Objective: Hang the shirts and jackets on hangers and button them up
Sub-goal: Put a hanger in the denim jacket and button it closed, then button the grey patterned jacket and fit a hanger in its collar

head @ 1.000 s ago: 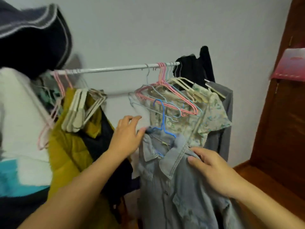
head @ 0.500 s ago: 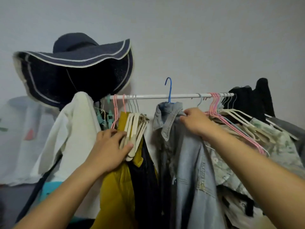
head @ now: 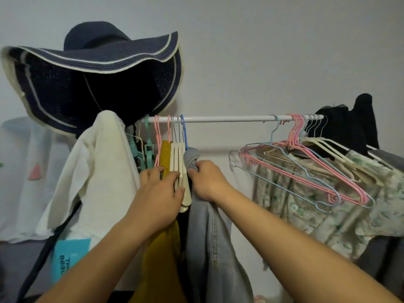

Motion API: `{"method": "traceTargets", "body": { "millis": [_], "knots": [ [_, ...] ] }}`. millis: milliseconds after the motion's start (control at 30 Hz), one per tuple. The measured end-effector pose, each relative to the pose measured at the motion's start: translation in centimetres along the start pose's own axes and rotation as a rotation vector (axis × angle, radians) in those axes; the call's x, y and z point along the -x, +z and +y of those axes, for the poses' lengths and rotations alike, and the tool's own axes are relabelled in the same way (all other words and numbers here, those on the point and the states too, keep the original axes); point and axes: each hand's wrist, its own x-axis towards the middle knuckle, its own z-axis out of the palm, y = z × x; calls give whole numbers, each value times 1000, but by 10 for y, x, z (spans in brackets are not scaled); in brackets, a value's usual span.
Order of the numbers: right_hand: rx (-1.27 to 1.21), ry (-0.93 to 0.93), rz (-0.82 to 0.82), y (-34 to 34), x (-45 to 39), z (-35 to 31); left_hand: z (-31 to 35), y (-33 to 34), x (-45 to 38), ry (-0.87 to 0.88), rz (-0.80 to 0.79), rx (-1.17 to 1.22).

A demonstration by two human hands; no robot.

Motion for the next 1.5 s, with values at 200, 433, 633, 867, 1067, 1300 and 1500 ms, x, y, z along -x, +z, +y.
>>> {"method": "traceTargets", "body": {
  "millis": [200,433,633,867,1067,1300,1500],
  "knots": [
    [-57,-71,-115,-44,42,41,5,-6,3,6,-51,-71],
    [754,28,603,-136,67,184,27,-7,2,210,36,-108],
    [610,314,278,-161,68,217,29,6,-8,185,-82,-194],
    [72,301,304,-139,57,179,30,3,-4,189,-81,-168],
    [286,280,367,-132,42,147,32,-3,-6,181,-92,-148],
    [522,174,357,-152,70,108,81,2,-23,262,-5,43],
    [471,187,532,-152,214,137,162,71,11,448,-8,488]
  ]
}}
